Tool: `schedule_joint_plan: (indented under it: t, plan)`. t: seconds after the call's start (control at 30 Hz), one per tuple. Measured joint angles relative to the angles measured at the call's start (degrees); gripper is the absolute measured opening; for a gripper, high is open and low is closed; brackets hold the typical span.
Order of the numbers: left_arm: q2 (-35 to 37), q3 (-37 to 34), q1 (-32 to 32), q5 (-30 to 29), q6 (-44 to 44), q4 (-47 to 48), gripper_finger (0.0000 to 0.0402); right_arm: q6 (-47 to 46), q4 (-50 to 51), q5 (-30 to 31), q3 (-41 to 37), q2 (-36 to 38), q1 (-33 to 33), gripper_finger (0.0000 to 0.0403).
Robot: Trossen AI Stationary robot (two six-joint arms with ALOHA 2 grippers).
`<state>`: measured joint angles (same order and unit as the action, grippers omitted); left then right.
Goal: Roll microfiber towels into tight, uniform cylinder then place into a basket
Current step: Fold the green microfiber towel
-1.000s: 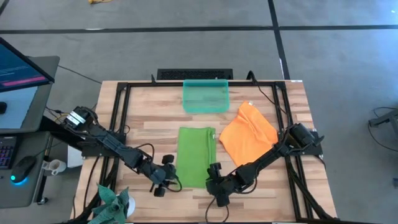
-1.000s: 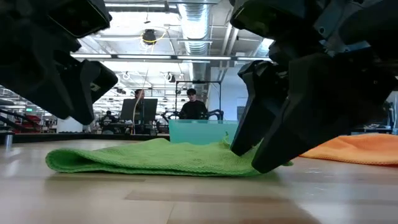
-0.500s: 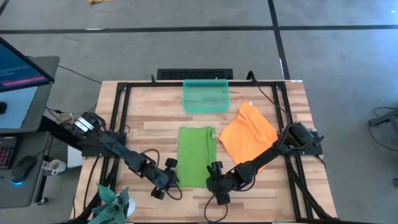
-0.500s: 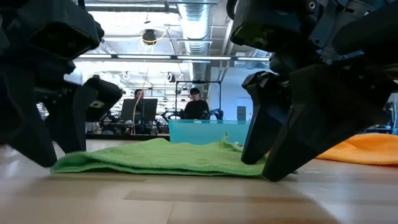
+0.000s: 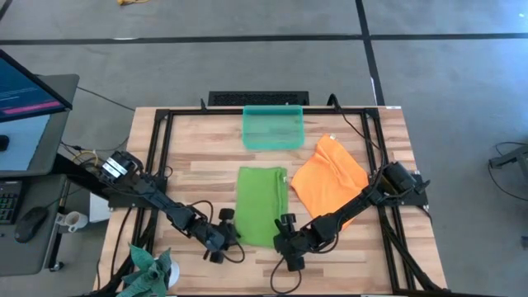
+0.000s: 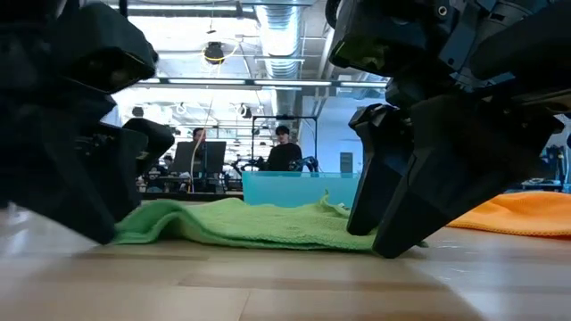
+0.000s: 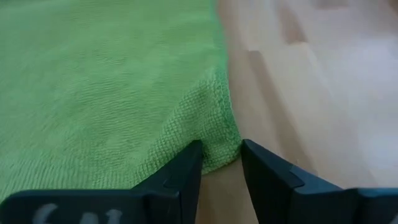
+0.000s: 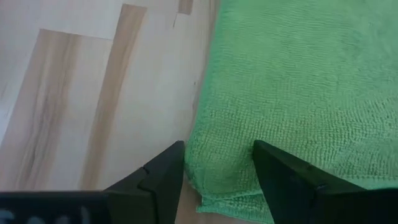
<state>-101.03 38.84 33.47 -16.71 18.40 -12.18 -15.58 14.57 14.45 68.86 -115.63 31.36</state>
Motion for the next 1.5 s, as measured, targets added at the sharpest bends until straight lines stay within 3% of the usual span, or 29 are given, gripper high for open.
schedule_joint_plan:
  t: [0.13,0.43,0.67,0.83,0.97,1.23,1.5]
  plan:
    - [-0.1,-0.1,0.0,-3.0,2.3,-0.9,0.0088,-0.1,0.0,0.2,0.0,0.0,0.0,0.0165]
    - [-0.3,-0.3,0.9,-2.1,-2.3,-4.2,0.0006,-2.0,0.1,0.7,-0.1,0.0,0.5,0.0015]
    - [0.0,2.3,3.2,-2.8,-3.0,-0.6,0.0002,-2.5,0.4,0.2,0.7,0.1,1.8,0.0027]
    - [0.0,7.0,4.5,-5.0,-3.9,6.5,0.0002,-2.5,0.6,0.2,2.3,0.1,2.7,0.0008]
    - [0.1,10.9,5.1,-5.5,-3.9,13.1,0.0001,-2.0,0.8,0.4,3.8,0.1,3.8,0.0014]
    - [0.1,20.4,7.9,-10.7,-4.3,28.6,0.0001,-2.0,8.5,0.8,8.7,0.1,5.4,0.0007]
    - [0.2,28.3,12.2,-15.5,-1.8,37.7,0.0,-2.0,13.1,4.1,14.1,0.2,8.0,0.0006]
